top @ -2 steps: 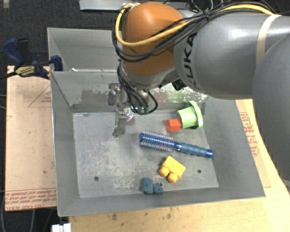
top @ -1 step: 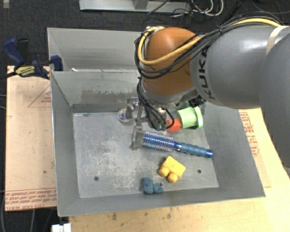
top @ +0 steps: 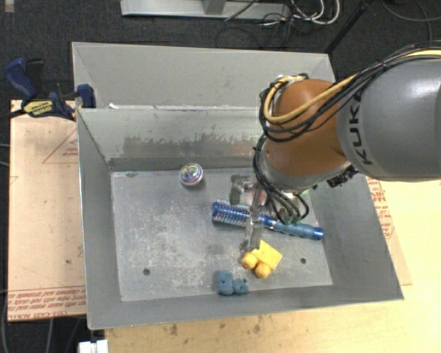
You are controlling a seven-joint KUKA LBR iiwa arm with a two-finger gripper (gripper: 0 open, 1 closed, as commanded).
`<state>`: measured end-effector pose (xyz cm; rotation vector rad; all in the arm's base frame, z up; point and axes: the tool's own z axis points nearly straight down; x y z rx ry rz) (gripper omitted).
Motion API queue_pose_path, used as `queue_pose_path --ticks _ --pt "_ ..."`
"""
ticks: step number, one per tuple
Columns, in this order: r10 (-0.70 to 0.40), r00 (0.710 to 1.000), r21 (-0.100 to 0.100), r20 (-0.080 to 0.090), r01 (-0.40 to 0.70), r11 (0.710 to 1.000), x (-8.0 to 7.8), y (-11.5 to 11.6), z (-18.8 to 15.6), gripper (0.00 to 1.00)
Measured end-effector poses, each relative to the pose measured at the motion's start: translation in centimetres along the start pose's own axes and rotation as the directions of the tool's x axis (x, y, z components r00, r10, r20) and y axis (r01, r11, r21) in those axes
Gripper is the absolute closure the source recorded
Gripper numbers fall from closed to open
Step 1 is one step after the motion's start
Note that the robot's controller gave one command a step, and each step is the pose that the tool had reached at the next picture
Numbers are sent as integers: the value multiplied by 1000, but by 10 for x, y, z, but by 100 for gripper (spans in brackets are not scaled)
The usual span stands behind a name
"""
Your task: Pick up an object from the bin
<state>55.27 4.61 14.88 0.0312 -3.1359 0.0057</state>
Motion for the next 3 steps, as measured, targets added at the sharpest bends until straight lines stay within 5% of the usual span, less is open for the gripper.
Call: queue_pose_path --ticks 1,2,3 --pt "-145 989 -4 9 145 989 -42 3 49 0" --pt "-144 990 -4 9 144 990 -42 3 47 100" --pt "-128 992 -3 17 128 992 -49 9 -70 100"
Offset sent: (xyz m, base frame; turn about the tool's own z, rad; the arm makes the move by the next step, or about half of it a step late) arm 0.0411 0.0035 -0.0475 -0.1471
